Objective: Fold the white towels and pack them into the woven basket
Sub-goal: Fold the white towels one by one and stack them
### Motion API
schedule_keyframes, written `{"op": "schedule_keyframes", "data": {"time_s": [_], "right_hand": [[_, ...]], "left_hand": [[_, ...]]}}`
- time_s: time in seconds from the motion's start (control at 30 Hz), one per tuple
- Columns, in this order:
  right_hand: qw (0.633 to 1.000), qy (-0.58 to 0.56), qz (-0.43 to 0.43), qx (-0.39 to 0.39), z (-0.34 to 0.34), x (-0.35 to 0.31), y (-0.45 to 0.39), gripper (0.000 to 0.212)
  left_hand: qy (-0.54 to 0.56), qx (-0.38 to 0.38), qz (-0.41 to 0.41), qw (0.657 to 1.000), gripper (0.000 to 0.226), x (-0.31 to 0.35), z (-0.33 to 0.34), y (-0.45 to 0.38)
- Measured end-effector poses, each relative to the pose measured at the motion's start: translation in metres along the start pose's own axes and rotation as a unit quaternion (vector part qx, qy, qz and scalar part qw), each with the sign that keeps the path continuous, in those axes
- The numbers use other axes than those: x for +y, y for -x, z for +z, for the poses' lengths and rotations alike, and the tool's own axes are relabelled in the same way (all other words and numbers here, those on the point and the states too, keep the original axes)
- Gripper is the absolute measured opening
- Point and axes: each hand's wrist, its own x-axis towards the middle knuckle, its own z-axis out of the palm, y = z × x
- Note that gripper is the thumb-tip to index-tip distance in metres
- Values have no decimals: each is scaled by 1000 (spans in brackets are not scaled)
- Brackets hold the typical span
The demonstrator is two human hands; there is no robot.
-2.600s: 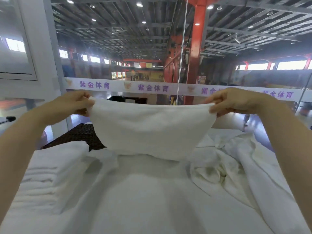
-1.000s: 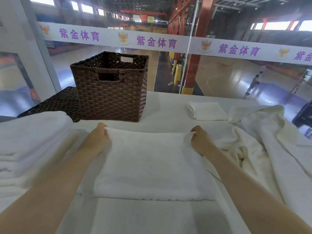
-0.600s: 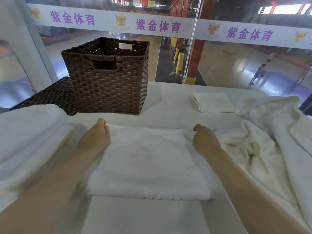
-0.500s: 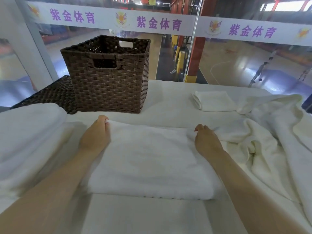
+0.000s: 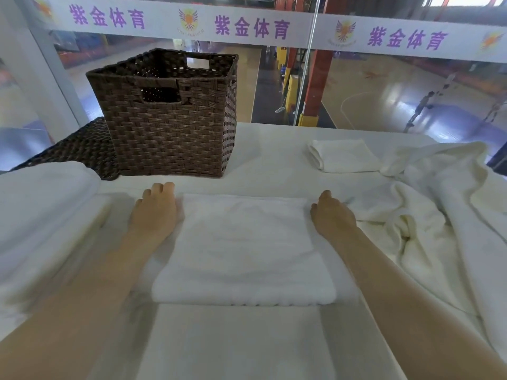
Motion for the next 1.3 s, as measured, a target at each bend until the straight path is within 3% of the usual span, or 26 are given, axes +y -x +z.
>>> {"op": "schedule_keyframes", "data": {"time_s": [0.1,0.23,0.33,0.43,0.57,0.7,0.87,1.0,1.2,1.3], "right_hand": [[995,15,-87,45,-2,2,0,18],[981,-68,-177,40,-8,6,-3,12],[983,-85,-159,37,-9,10,-8,13],[986,-94,-128,49,-6,7,-15,10],[991,-111,-75,16,2,6,-26,16],[990,-134,3,-53,-5,8,-36,27],[987,-83,-13,-136,-20,9,-39,40],[985,-75,-21,-151,-25,11,-39,39],[983,-91,-13,-161,-25,13,-41,40],[979,-114,0,-170,-28,14,-42,35]], "left_hand": [[66,11,83,994,46,33,-18,24],[143,-80,258,952,48,81,-28,67],[135,-156,300,931,72,103,-21,96],[94,-209,343,911,76,121,-17,118],[19,-196,408,892,79,134,-9,136],[-11,-187,426,885,81,132,-4,135],[-56,-216,429,876,84,165,-27,139],[53,-182,475,859,80,207,-14,150],[43,-172,493,852,70,215,0,152],[-6,-148,460,876,63,237,-12,154]]}}
